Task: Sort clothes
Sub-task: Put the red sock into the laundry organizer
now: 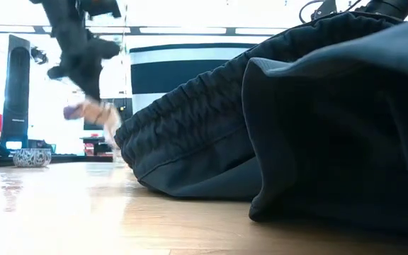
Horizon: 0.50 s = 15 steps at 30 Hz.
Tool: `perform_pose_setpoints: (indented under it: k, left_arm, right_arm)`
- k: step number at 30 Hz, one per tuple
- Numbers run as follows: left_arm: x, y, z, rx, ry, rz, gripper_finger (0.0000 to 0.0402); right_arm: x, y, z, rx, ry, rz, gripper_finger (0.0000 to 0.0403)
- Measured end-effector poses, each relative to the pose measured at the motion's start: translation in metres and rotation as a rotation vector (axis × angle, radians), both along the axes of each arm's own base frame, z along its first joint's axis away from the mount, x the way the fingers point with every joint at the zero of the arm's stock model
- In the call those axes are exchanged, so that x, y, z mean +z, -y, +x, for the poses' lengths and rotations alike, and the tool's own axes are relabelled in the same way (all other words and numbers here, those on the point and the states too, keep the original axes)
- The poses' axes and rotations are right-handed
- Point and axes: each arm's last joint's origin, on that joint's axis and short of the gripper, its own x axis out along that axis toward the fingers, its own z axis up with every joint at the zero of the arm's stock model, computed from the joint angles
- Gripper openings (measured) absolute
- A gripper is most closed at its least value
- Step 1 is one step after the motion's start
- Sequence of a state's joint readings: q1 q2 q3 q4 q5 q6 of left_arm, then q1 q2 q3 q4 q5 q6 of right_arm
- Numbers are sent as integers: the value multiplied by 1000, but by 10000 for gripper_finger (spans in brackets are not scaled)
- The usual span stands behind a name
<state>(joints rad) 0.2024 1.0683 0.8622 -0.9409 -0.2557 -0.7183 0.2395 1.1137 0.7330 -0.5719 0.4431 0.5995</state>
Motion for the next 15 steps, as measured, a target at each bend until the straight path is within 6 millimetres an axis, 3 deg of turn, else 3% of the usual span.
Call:
perform_pose_setpoints:
  k: [8, 12, 15]
  left_arm:
    - [116, -4, -2, -28, 210, 258, 0]
    - [160, -6, 5, -103, 385, 391, 0]
    - [179, -8, 19, -154, 488, 480, 0]
  right_arm:
    - [0, 0, 0, 0, 0, 0, 217]
    - [0, 0, 0, 0, 1, 0, 217]
    - [0, 0, 0, 0, 2, 0, 217]
